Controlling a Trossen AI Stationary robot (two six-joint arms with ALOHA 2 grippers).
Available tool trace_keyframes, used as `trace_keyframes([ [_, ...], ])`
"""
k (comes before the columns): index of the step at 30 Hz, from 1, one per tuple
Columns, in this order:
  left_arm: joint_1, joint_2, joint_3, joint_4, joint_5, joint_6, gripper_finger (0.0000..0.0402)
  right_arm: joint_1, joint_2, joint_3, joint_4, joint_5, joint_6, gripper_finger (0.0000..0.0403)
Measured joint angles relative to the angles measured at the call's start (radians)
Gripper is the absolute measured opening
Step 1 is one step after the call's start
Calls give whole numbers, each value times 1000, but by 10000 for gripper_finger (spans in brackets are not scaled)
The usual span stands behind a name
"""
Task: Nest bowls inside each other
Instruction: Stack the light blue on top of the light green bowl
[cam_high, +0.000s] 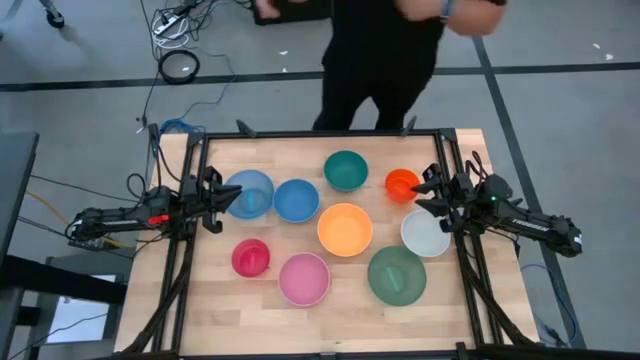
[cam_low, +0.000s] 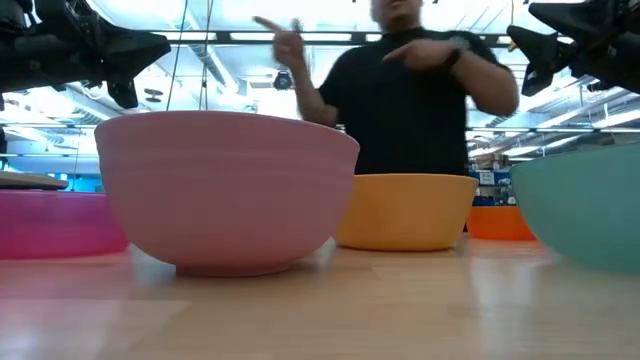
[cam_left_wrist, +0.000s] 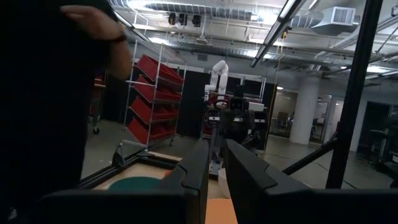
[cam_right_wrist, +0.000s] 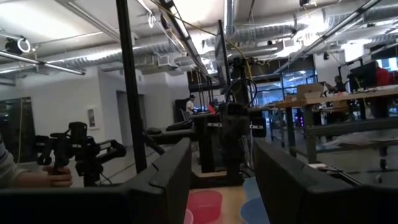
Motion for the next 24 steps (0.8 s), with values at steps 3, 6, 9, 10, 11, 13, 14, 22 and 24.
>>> trace_keyframes([
  [3,0,0,0,0,0,-1,60,0,0,0,-21,0,1,160],
  [6,0,0,0,0,0,-1,60,0,0,0,-31,0,46,160],
  [9,0,0,0,0,0,-1,60,0,0,0,-30,0,58,160],
  [10,0,0,0,0,0,-1,60,0,0,0,-29,0,56,160],
  [11,0,0,0,0,0,-1,60,0,0,0,-29,0,55,160],
  [13,0,0,0,0,0,-2,60,0,0,0,-24,0,60,160],
  [14,0,0,0,0,0,-2,60,0,0,0,-19,0,61,160],
  [22,0,0,0,23,0,-29,60,0,0,2,61,103,187,160],
  [24,0,0,0,43,0,-28,60,0,1,4,55,117,172,160],
])
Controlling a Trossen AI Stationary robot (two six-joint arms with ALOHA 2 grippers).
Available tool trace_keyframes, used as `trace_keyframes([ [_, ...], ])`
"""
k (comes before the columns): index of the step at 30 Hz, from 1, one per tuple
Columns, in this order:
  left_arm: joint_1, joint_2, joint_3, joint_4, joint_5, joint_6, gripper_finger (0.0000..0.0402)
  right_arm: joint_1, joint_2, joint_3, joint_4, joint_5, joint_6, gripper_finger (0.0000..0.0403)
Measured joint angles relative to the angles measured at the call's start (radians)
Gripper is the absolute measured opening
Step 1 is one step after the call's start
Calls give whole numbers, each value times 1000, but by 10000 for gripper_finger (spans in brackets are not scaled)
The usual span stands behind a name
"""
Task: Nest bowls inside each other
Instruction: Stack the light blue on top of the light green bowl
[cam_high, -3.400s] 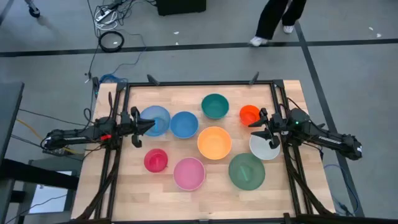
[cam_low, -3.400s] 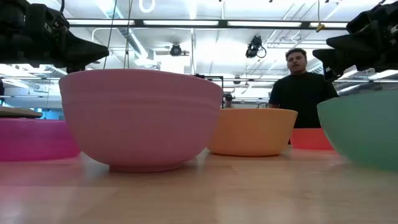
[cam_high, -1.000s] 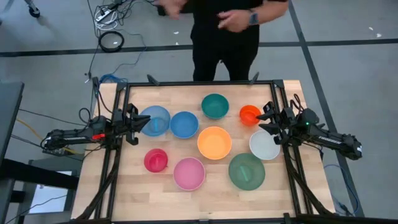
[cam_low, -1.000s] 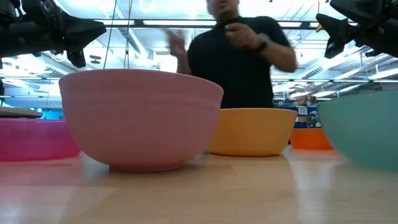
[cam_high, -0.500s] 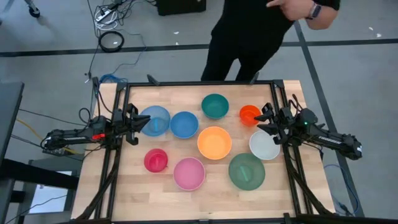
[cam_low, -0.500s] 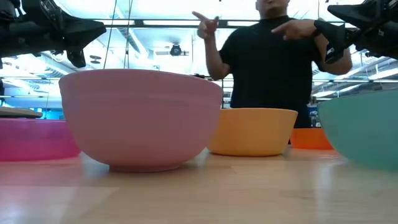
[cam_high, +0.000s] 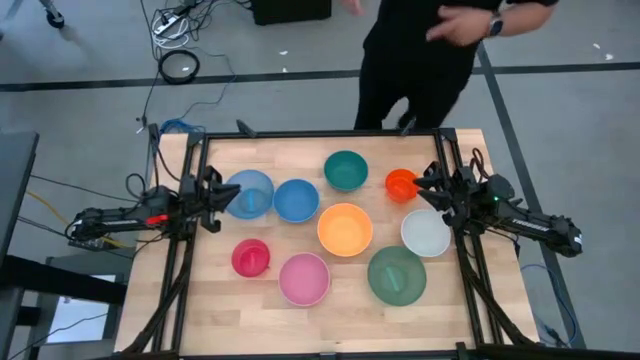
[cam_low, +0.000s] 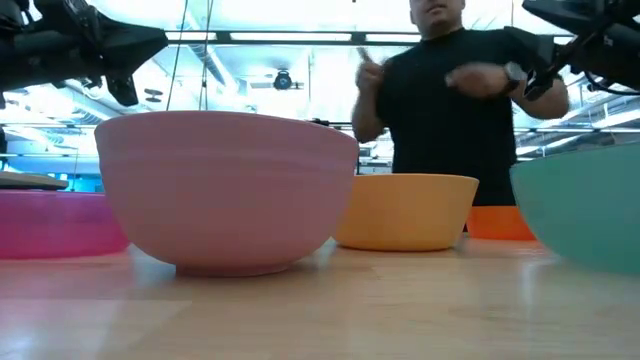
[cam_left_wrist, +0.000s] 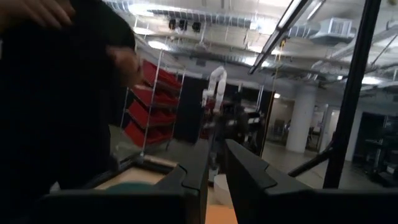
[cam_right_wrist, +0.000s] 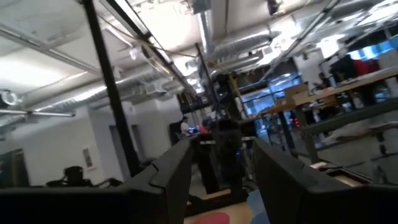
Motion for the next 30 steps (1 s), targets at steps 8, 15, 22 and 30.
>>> trace_keyframes([
  [8,0,1,0,38,0,1,60,0,1,5,-5,13,-49,160],
  [15,0,0,2,79,-19,42,60,0,15,6,-106,81,-97,160],
  [22,0,10,22,-29,-54,37,60,0,80,7,-153,88,-97,160],
  [30,0,88,110,-374,-142,26,60,0,213,34,-225,166,-94,158],
])
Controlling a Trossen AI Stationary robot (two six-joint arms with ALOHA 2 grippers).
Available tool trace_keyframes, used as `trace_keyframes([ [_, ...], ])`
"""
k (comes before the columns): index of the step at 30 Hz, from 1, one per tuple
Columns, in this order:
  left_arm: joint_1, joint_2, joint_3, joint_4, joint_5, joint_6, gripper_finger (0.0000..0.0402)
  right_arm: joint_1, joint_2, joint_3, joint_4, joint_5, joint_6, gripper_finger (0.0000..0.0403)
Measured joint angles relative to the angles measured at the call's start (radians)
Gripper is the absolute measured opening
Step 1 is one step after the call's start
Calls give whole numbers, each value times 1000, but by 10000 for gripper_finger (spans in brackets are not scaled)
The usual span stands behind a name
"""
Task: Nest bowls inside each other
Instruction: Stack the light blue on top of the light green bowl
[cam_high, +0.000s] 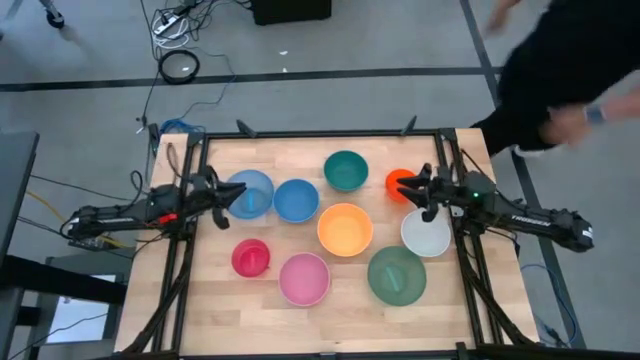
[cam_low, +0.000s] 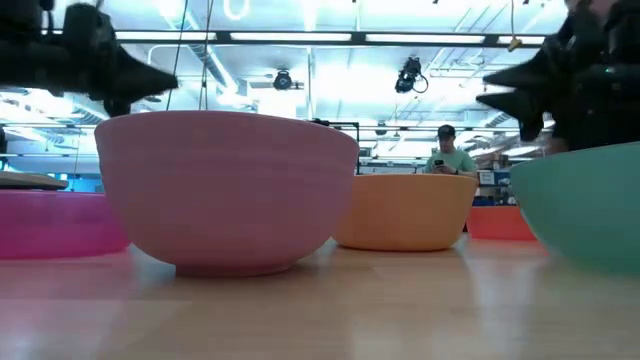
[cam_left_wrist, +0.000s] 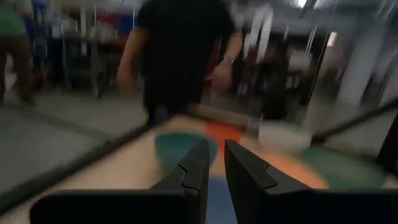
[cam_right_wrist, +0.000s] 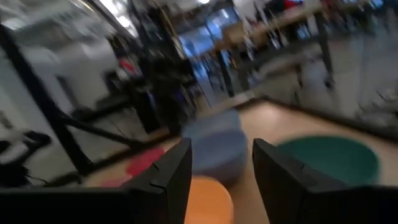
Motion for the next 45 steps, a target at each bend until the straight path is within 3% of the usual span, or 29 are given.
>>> trace_keyframes([
  [8,0,200,153,-65,1,61,60,26,250,188,-163,12,-60,153],
  [13,0,373,319,-314,0,52,60,94,417,379,-330,70,-97,153],
  [23,-3,715,636,-838,8,66,60,353,698,837,-856,488,-49,152],
  [28,-23,840,714,-1041,19,83,60,488,841,1030,-1121,724,136,152],
  [30,-35,873,721,-1085,22,82,60,543,891,1093,-1198,729,214,152],
  [38,-68,924,723,-1094,20,80,60,731,1046,1205,-1529,550,594,152],
  [45,-69,926,723,-1090,18,60,60,889,1101,1205,-1571,470,756,152],
])
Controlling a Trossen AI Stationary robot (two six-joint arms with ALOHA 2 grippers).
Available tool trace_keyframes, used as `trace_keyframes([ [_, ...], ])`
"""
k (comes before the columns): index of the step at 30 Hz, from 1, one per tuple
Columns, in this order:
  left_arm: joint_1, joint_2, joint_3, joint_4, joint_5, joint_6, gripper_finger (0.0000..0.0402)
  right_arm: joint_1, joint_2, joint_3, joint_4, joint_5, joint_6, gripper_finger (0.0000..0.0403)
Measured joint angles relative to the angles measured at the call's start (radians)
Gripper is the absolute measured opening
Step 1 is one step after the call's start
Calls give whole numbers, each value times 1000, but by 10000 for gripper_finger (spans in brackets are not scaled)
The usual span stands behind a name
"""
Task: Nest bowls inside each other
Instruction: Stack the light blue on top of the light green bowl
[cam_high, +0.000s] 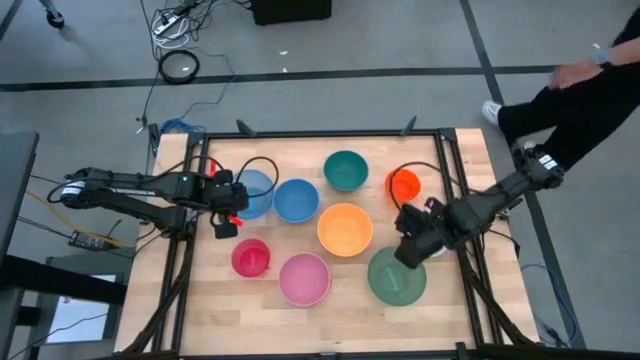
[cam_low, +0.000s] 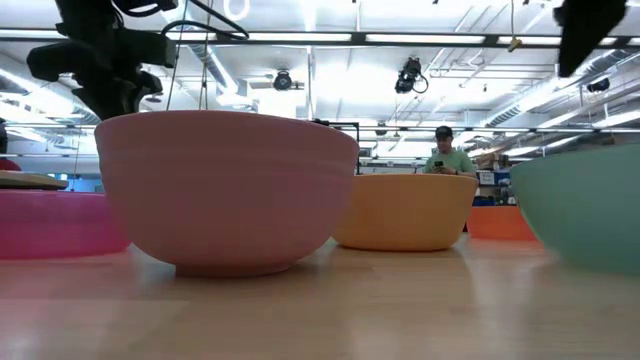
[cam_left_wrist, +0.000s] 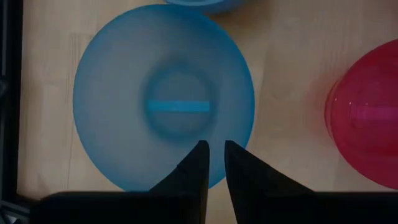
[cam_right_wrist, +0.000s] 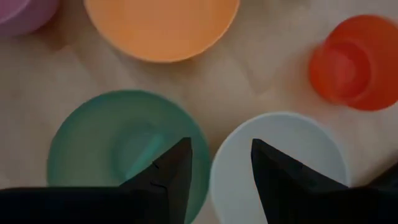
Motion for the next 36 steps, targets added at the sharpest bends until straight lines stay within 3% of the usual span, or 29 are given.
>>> trace_keyframes([
  [7,-5,0,0,20,5,-17,60,117,39,0,3,-13,71,152],
  [14,-55,1,0,73,35,-72,60,206,152,0,4,11,-20,152],
  [19,-73,7,-15,95,34,-112,60,255,220,0,-15,178,18,152],
  [24,-99,23,-57,124,34,-166,60,286,261,-1,-101,385,162,152],
  [36,-123,122,-122,225,-15,-186,60,287,205,-1,-165,765,293,152],
])
